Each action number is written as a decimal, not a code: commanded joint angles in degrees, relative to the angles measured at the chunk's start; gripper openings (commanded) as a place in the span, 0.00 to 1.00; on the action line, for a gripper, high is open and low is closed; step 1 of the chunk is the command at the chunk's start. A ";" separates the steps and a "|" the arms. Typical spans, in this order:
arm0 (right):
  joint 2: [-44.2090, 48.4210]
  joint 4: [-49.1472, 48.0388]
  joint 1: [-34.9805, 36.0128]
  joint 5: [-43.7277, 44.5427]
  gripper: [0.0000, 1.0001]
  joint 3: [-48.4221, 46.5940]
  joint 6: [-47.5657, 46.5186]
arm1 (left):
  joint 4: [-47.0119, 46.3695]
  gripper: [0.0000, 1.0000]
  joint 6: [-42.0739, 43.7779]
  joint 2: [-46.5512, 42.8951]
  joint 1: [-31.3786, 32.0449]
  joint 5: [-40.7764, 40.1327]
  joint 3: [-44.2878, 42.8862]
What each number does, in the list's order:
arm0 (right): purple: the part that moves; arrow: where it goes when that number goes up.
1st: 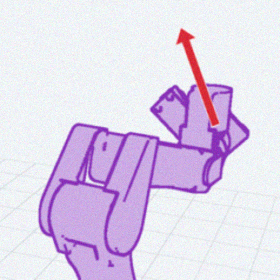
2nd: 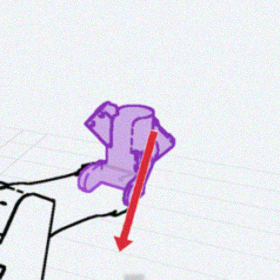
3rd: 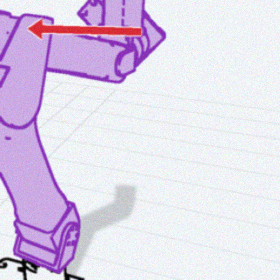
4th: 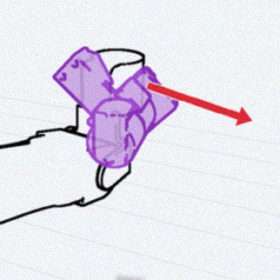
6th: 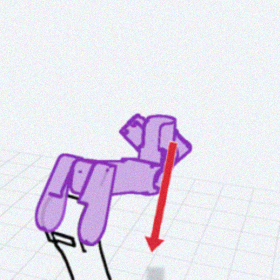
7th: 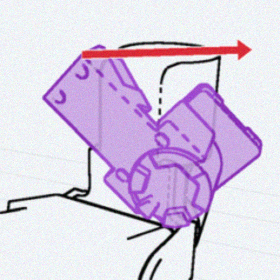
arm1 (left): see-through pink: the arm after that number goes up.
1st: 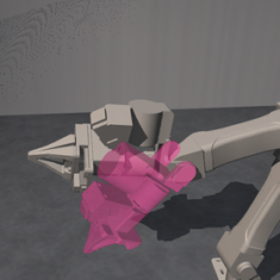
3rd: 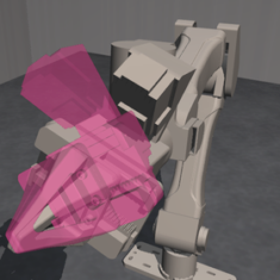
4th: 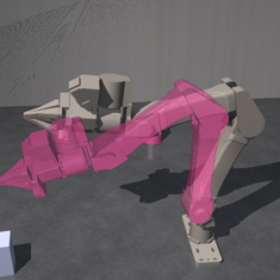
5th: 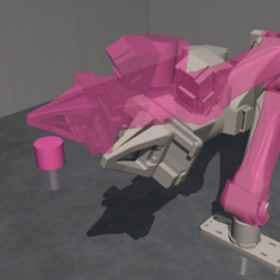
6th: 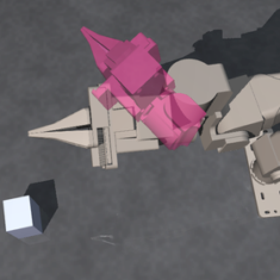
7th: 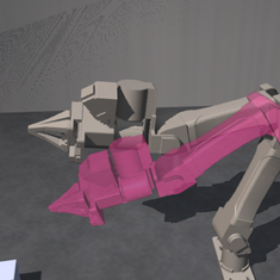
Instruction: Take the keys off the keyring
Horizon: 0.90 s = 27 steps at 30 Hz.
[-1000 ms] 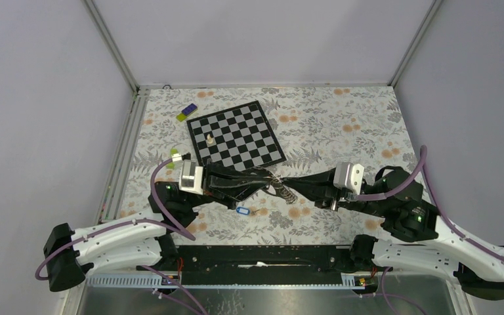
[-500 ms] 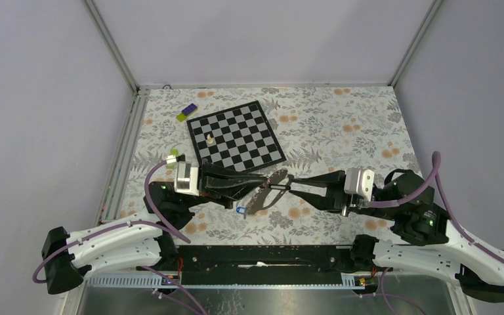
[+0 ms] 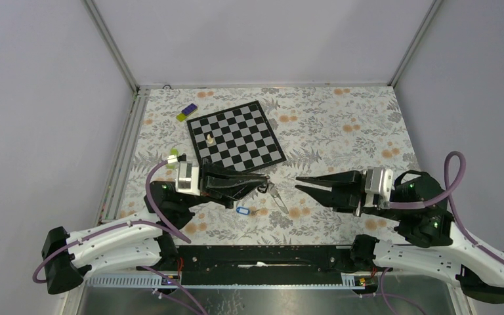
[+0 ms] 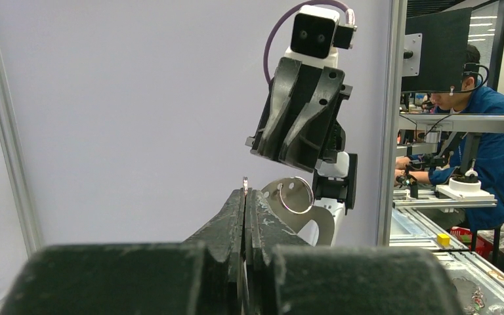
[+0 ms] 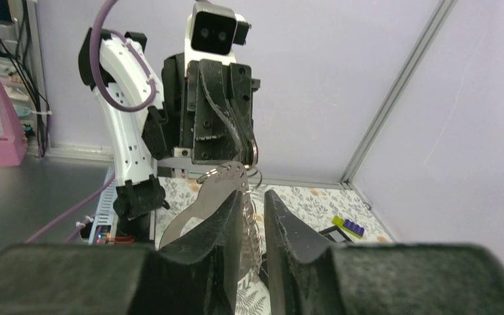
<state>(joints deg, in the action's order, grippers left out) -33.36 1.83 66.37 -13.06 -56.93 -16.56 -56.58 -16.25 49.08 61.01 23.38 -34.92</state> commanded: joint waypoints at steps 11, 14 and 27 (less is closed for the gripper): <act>-6.90 -9.21 -0.18 -13.78 0.16 -2.76 8.65 | 1.80 0.00 2.33 -1.02 -0.09 -5.00 -3.69; -7.93 -10.96 -0.10 -13.09 0.16 -1.11 9.59 | 1.76 0.00 2.62 -1.27 -0.11 -5.49 -3.49; -7.97 -11.43 -0.16 0.09 0.20 2.86 5.66 | 1.06 0.00 3.42 -1.67 -0.11 -5.16 -3.21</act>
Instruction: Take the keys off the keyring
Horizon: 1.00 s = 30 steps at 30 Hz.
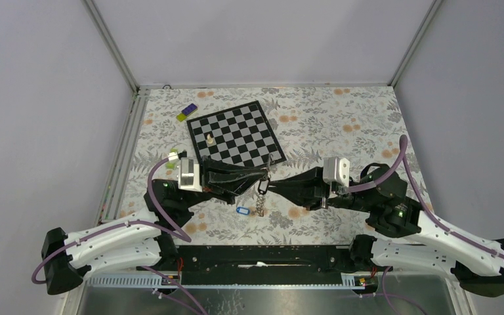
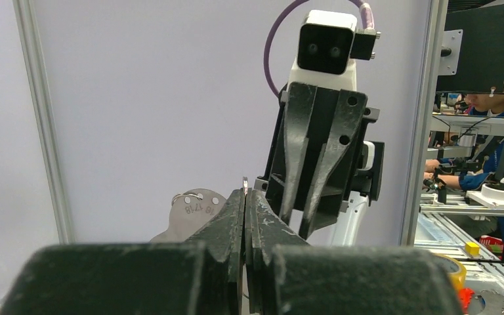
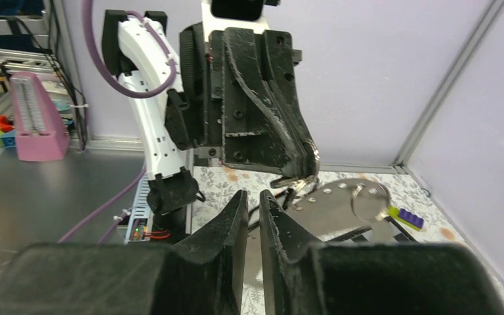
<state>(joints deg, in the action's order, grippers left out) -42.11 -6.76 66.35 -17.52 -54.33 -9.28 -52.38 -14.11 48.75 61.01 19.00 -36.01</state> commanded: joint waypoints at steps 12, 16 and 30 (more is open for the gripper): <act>1.10 -4.04 -0.16 7.63 0.29 1.26 -3.07 | -3.17 0.00 1.28 -1.47 -0.10 -0.45 -2.12; 1.36 -4.25 -0.15 8.56 0.30 1.34 -3.30 | -3.19 0.00 1.28 -1.77 -0.11 -0.52 -2.04; 0.73 -6.72 -0.16 8.48 0.31 1.34 -2.34 | -3.54 0.00 0.60 -1.24 -0.11 0.03 -2.12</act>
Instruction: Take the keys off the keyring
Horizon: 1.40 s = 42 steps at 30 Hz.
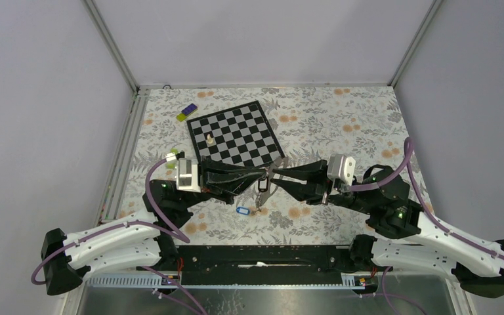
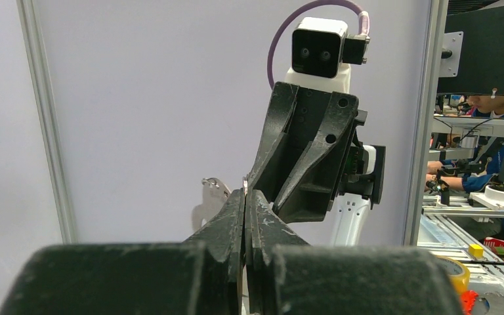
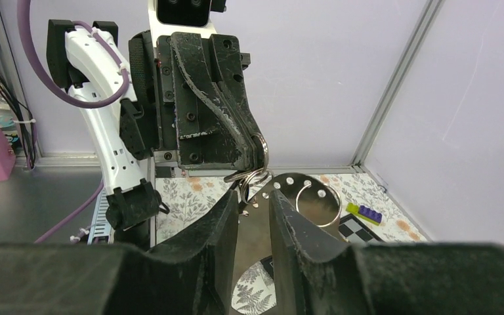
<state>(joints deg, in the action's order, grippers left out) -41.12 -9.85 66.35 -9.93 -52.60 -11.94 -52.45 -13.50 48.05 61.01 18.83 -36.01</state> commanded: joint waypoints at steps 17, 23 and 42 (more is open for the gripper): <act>-0.84 -4.90 -0.14 -0.60 0.36 -0.42 1.10 | -3.86 0.00 -0.30 0.62 -0.08 0.59 -2.46; -0.89 -5.14 -0.10 -0.55 0.32 -0.42 1.12 | -4.15 0.00 -0.64 0.93 -0.11 0.86 -2.34; -0.98 -3.55 -0.16 2.21 0.33 0.54 -0.08 | -4.77 0.00 -0.89 0.16 -0.10 1.01 -2.16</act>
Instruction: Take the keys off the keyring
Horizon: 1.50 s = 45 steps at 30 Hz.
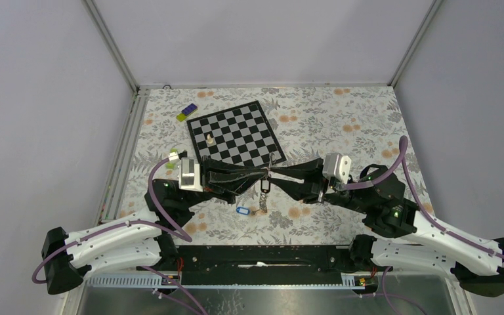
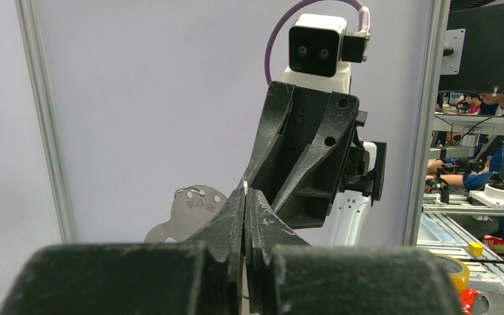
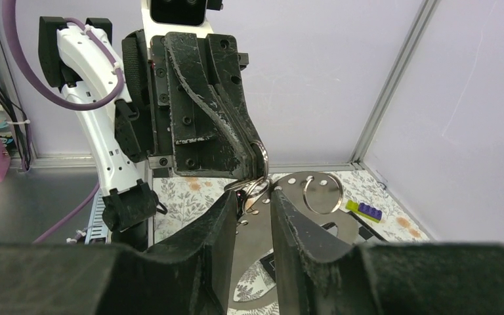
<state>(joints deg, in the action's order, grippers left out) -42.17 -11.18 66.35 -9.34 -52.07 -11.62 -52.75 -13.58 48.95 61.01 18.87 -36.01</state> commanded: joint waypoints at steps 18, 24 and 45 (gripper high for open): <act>2.69 -4.54 -0.17 1.44 0.04 0.46 0.42 | -2.40 0.00 -1.61 -1.23 -0.11 4.00 -1.57; 4.52 -4.02 -0.08 0.77 0.00 0.93 -0.62 | -1.71 0.00 -2.05 -2.31 -0.11 2.83 -1.12; 6.94 -5.59 -0.16 -3.37 0.00 2.14 -3.40 | 3.48 0.00 -3.19 -0.73 -0.11 3.55 -2.91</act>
<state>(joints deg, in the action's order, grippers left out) -36.51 -11.25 66.37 -11.22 -49.19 -13.32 -49.04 -16.43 48.10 60.95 21.28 -36.10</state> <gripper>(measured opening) 0.051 0.010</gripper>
